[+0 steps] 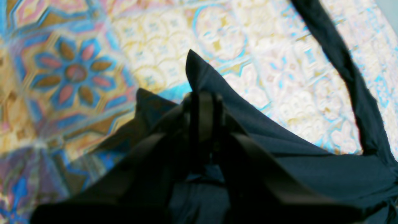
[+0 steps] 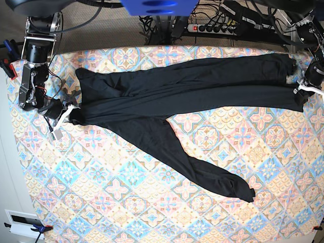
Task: Layout the t-shirt on the table in an organized manner, then fold the t-shirt properly
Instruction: 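Pull the shirt side with both grippers, folding it lengthwise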
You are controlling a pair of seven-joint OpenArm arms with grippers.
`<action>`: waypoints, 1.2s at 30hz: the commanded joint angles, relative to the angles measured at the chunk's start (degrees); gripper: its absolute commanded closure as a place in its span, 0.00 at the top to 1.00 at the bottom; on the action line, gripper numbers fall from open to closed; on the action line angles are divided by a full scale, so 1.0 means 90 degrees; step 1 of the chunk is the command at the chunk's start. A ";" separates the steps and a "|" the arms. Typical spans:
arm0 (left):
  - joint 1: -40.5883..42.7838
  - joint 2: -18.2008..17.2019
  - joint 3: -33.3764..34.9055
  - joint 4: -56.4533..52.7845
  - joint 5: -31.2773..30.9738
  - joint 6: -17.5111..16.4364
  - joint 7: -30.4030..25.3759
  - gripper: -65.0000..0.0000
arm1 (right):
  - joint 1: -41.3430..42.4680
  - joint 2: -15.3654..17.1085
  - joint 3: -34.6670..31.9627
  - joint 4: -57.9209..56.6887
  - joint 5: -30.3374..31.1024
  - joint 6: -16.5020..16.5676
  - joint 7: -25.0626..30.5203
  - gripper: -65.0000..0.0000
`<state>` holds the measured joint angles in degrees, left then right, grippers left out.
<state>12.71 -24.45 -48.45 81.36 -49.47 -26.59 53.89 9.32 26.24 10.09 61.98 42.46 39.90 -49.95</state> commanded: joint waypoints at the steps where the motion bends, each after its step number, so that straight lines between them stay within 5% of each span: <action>1: -0.0050 -0.0160 -0.0073 0.0107 -0.0066 -0.0010 -0.0151 0.00 | 0.0005 0.0157 0.0056 0.0083 0.0044 0.0011 0.0075 0.00; 17: 0.0058 -0.0033 -0.0073 0.0049 0.0677 0.0048 -0.0161 0.00 | -0.0074 0.0137 0.0056 0.0005 0.0005 0.0011 0.0075 0.00; 21: 0.0048 0.0006 -0.0053 0.0049 0.0930 0.0048 -0.0161 0.10 | -0.0162 0.0137 0.0017 0.0005 -0.0004 0.0011 0.0075 0.01; 29: 0.0048 0.0015 -0.0043 0.0049 0.0970 0.0048 -0.0141 0.45 | -0.0181 0.0127 0.0066 0.0044 0.0035 0.0011 0.0075 0.28; 36: 0.0077 0.0015 -0.0063 0.0059 0.0950 0.0048 -0.0122 0.53 | -0.0171 0.0127 0.1307 0.0074 0.0005 0.0011 0.0066 0.37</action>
<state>13.56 -22.90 -48.42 81.03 -39.83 -25.96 53.67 6.57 26.06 21.74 61.80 41.28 39.57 -50.52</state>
